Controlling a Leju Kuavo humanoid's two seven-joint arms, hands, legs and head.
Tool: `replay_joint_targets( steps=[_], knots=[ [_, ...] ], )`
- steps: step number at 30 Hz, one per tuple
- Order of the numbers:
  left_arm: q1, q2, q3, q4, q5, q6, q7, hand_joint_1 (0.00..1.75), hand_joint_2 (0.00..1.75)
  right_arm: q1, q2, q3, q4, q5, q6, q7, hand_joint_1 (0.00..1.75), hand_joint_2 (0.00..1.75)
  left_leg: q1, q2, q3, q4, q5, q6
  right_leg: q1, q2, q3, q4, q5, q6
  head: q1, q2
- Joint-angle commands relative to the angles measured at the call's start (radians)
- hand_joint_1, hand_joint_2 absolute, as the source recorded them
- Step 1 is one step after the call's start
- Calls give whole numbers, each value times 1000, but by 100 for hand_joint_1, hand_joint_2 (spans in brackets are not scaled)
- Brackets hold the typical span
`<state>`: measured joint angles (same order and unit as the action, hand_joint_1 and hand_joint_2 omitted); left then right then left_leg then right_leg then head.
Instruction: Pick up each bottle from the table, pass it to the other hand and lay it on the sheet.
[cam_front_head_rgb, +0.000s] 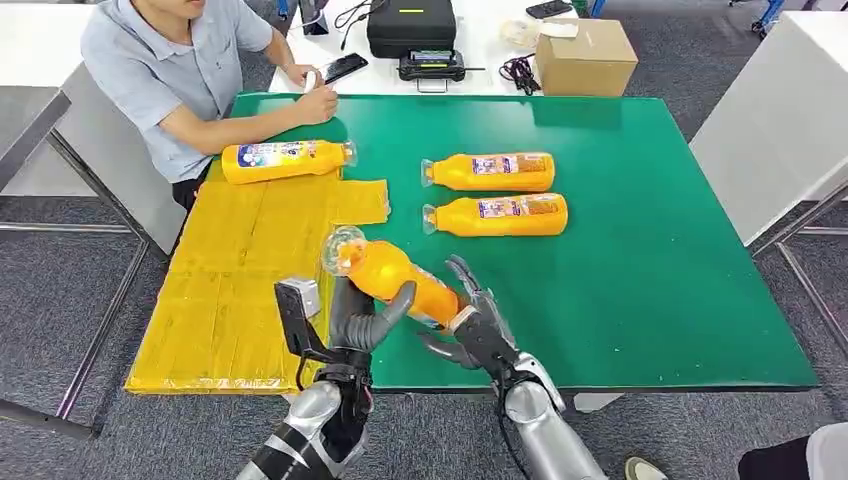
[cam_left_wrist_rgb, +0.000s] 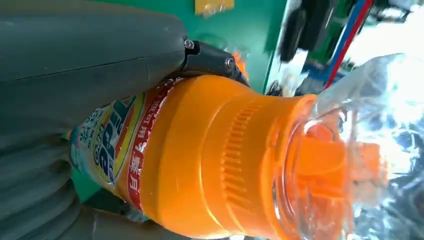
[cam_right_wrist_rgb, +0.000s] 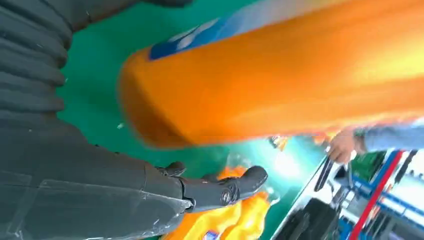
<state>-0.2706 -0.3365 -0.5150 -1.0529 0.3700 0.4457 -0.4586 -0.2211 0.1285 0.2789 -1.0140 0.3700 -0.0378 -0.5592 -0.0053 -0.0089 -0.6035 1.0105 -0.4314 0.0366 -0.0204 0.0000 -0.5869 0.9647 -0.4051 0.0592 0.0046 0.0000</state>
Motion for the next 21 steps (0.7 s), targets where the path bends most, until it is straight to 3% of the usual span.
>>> replay_joint_targets(
  steps=[1, 7, 8, 10, 14, 17, 19, 20, 21],
  knots=[
    [1, 90, -54, -51, -206, 156, -27, 175, 175, 17, -77, 0, 64, 64, -221, -2, 0, 175, 1, 0, 5, -1, -2, -2, 1, -1, 6, -1, -2, -3, 0, 0],
    [34, 127, 16, -99, -474, 229, 1, 175, 175, 76, -100, -76, -28, 154, -338, 17, 0, 175, 1, 1, 5, -1, -2, -3, 1, 0, 5, -1, -2, -3, 0, 0],
    [69, 71, 182, -119, -791, 252, -24, 175, 175, 84, -95, -93, -47, 159, -331, 16, 0, 175, 1, 0, 4, -1, -1, -2, 1, 0, 4, -1, -1, -3, 0, 0],
    [105, -13, 452, -221, -1139, 252, -55, 175, 175, 76, -79, -106, -52, 181, -325, 18, 0, 175, 1, 2, 4, -1, -2, -2, 1, 1, 4, 0, -2, -3, 0, 0],
    [116, -13, 608, -349, -1436, 252, -29, 175, 175, 59, -56, -121, -26, 192, -310, 21, 0, 175, 1, 5, 1, 1, -2, -2, 1, 4, 1, 1, -1, -2, 0, 0],
    [123, -7, 641, -393, -1821, 252, 54, 175, 175, 35, -56, -115, 10, 198, -298, 3, 0, 175, 1, 7, 2, 1, -2, -2, 1, 5, 0, 1, 0, -3, 0, 0],
    [123, -7, 641, -393, -1821, 252, 54, 175, 175, 35, -56, -115, 10, 198, -298, 3, 0, 175, 1, 5, 1, 0, -1, -1, 1, 3, -1, 0, 0, -2, -1, 0],
    [120, 9, 634, -380, -1852, 252, 82, 175, 175, 34, -57, -116, 12, 197, -297, 1, 0, 175, 1, 5, 2, 0, -1, -2, 2, 3, 1, 0, 0, -3, 0, 0],
    [116, 75, 551, -348, -1941, 252, 208, 175, 175, 33, -58, -115, 12, 201, -299, -2, 0, 175, 1, 3, 2, 0, -1, -2, 1, 2, 1, 1, -1, -2, 0, 0]
  ],
)
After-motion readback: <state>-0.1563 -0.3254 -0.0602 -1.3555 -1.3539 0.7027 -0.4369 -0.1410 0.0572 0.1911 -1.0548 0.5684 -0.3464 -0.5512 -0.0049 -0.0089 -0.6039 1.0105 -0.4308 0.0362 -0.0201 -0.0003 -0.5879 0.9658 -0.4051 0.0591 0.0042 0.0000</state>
